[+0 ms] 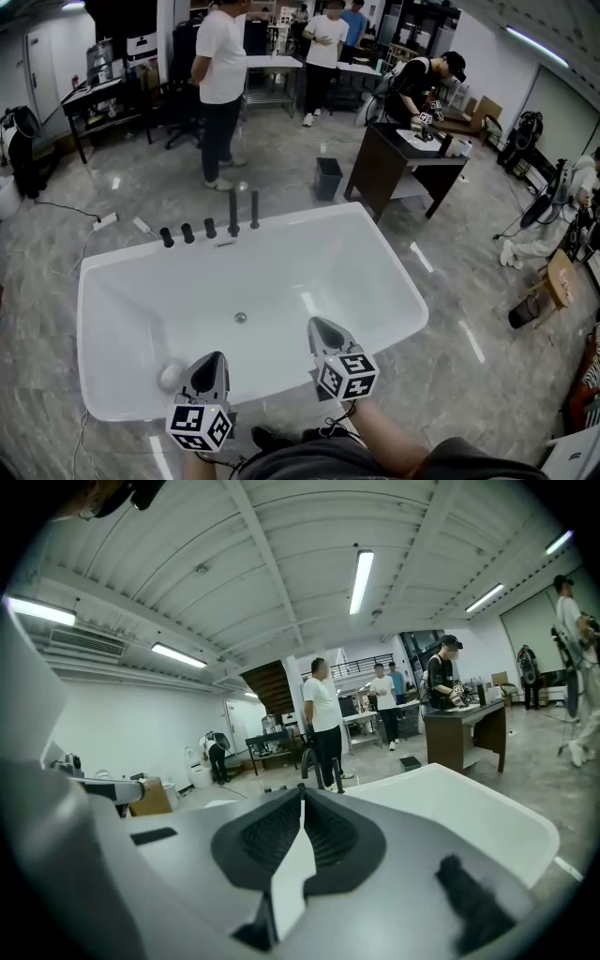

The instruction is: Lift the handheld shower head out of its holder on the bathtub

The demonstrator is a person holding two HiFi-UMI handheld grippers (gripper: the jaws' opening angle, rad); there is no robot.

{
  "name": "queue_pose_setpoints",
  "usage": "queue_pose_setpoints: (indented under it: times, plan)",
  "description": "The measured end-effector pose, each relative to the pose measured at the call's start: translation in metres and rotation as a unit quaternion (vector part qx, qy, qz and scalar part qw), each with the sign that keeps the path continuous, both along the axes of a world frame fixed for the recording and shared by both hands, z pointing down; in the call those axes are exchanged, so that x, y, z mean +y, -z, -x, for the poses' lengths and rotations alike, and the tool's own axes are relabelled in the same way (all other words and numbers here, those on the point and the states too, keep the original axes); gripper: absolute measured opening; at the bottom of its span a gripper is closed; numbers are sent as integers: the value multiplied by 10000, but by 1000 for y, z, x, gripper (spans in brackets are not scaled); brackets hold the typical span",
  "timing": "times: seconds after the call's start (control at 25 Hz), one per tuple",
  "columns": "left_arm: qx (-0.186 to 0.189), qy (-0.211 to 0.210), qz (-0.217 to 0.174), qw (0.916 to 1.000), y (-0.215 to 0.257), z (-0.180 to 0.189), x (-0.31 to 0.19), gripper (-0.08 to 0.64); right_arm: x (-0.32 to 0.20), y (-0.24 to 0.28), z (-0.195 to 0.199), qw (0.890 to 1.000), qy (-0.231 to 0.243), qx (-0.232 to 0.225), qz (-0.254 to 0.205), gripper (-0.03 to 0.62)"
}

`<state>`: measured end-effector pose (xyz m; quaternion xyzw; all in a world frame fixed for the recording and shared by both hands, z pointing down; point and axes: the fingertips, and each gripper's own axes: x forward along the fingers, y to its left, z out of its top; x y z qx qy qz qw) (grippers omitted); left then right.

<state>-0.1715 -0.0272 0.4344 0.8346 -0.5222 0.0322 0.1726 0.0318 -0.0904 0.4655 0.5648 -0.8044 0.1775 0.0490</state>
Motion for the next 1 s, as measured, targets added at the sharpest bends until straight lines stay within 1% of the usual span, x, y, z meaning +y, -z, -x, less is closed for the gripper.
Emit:
queue_pose_setpoints:
  times: [0.08,0.24,0.4,0.56,0.76,1.0]
  plan:
    - [65,-70,54,9999,-5,7,-7,17,-1,-2,4,9999,-100,68,22,28]
    - [69,-189,106,9997,-12,19,-16,17,0,-13,8,9995,-179,218,162,28]
    - [140,-164,92,9997,-12,25,-29,17,-11,-18,11,9993,-230,190,238,28]
    - [41,-22,114,9999,-14,26,-49,17,-34,-17,16,9996,-113,184,174,28]
    - [13,233,255,9994,-23,19,-68,17,-70,-33,5,9995,46,164,256,28]
    - [-109,534,493,9973,-32,-11,-116,17,-133,-43,-23,9983,359,217,409,28]
